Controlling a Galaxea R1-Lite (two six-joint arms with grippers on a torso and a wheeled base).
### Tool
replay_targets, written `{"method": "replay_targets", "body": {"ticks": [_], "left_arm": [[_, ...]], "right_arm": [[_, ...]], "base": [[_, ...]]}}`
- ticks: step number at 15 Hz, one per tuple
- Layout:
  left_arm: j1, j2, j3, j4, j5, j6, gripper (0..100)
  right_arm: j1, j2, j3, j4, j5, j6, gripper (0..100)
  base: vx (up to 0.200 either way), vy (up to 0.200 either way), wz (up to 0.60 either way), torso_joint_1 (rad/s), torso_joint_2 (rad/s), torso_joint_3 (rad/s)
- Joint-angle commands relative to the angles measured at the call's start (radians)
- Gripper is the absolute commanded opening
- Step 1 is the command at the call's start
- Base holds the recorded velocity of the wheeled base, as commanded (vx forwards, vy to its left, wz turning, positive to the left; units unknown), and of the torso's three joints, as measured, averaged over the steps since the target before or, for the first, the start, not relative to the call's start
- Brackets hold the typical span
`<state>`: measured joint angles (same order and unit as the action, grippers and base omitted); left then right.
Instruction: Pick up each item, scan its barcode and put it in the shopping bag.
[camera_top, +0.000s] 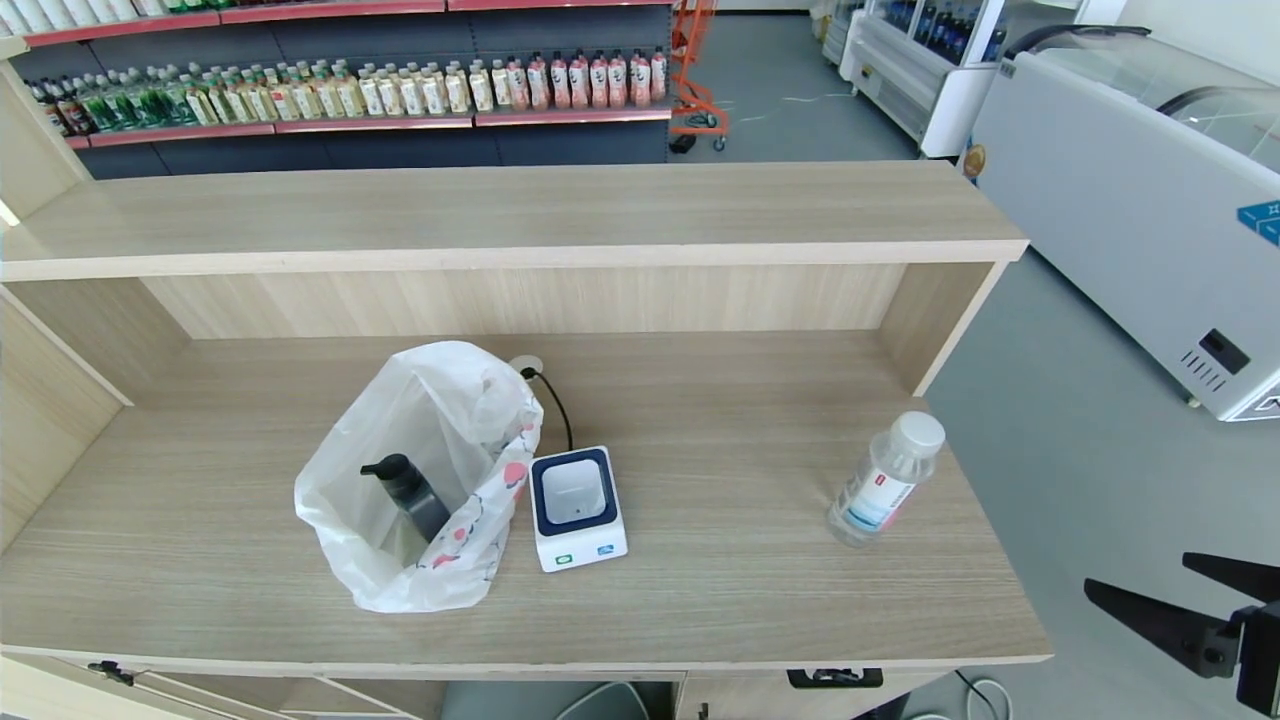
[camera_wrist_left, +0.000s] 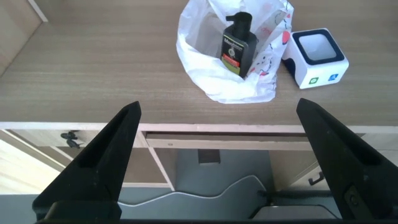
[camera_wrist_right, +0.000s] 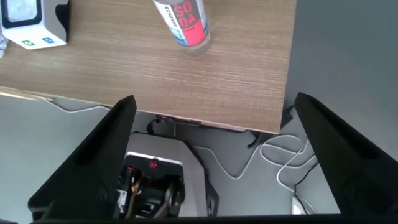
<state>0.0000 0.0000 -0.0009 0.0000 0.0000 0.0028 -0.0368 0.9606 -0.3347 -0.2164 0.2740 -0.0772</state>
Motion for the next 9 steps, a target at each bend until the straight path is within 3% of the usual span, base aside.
{"method": "replay_targets", "body": {"ticks": [1, 6, 9], "left_arm": [[0.0, 0.002, 0.001, 0.0, 0.0, 0.0, 100], [0.0, 0.002, -0.001, 0.0, 0.0, 0.0, 100], [0.0, 0.002, 0.001, 0.0, 0.0, 0.0, 100]], "right_arm": [[0.0, 0.027, 0.02, -0.008, -0.001, -0.001, 100], [-0.003, 0.035, 0.048, -0.009, -0.007, -0.01, 100], [-0.009, 0.053, 0.06, -0.017, -0.065, -0.012, 100]], "base": [[0.0, 0.0, 0.0, 0.0, 0.0, 0.0], [0.0, 0.0, 0.0, 0.0, 0.0, 0.0], [0.0, 0.0, 0.0, 0.0, 0.0, 0.0]]}}
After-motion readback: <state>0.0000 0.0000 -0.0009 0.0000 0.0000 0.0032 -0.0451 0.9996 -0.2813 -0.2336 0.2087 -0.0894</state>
